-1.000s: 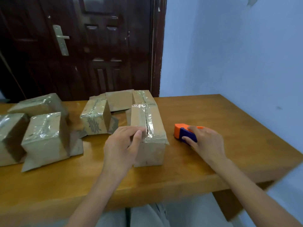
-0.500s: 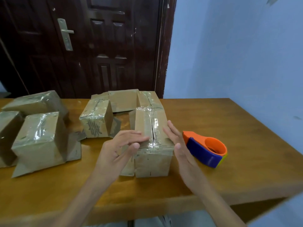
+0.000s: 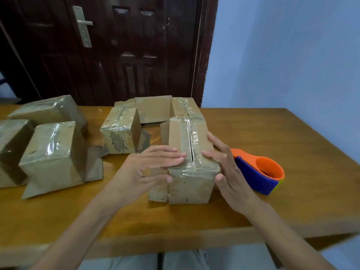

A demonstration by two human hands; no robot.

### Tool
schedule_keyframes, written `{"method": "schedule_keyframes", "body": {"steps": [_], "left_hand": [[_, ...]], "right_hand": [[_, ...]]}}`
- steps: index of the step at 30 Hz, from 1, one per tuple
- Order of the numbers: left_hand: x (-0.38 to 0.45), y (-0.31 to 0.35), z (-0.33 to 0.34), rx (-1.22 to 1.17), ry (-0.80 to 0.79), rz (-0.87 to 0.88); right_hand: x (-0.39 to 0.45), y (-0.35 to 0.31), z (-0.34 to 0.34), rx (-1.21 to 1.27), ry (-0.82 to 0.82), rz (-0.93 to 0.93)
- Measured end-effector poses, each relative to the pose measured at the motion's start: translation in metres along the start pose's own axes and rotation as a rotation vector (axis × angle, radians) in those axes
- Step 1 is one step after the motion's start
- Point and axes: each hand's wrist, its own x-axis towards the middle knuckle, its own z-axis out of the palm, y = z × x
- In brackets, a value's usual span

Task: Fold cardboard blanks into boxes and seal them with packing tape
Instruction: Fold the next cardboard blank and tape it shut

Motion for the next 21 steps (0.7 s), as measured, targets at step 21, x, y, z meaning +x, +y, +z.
{"method": "schedule_keyframes", "body": {"steps": [21], "left_hand": [[0.0, 0.012, 0.046, 0.001, 0.484, -0.028]], "right_hand": [[0.01, -0.032, 0.008, -0.079, 0.167, 0.165]]}}
